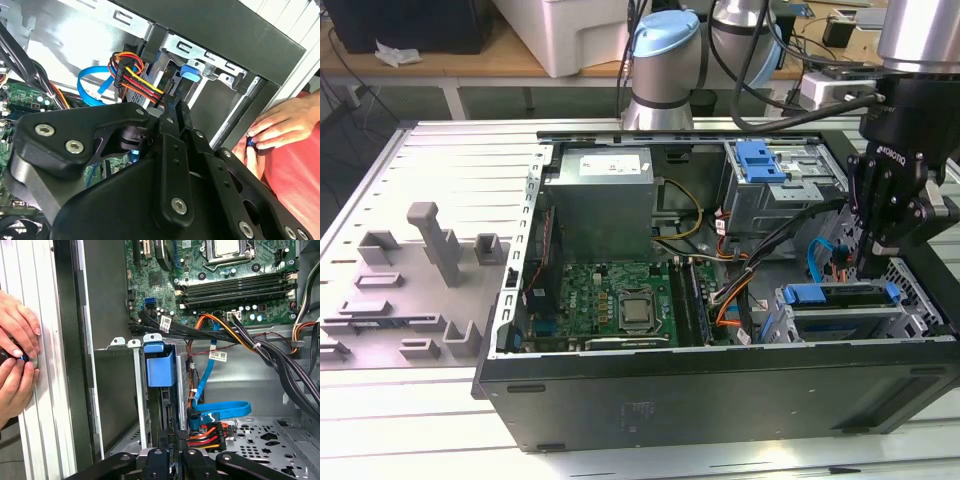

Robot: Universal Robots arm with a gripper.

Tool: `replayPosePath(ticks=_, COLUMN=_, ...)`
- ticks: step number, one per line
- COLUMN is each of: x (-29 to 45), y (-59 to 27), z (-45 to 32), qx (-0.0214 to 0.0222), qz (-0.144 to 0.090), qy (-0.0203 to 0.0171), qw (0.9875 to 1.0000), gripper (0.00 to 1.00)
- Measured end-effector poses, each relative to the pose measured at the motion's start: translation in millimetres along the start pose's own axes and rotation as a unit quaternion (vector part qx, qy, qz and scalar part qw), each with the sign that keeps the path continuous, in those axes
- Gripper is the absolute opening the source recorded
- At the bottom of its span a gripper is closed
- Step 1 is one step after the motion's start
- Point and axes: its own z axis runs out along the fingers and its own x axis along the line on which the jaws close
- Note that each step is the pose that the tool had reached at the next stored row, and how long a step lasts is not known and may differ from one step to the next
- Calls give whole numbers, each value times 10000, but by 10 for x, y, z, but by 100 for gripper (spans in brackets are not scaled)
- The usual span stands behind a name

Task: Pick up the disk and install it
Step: 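Insert the first disk wire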

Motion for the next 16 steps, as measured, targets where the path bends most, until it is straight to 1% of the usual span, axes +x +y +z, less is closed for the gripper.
replayPosePath(ticks=6, x=3, y=0, z=11, qx=28, qz=-100, qy=-6, qw=9999, gripper=17)
replayPosePath(ticks=16, x=2, y=19, z=17, qx=35, qz=-116, qy=-8, qw=9999, gripper=17)
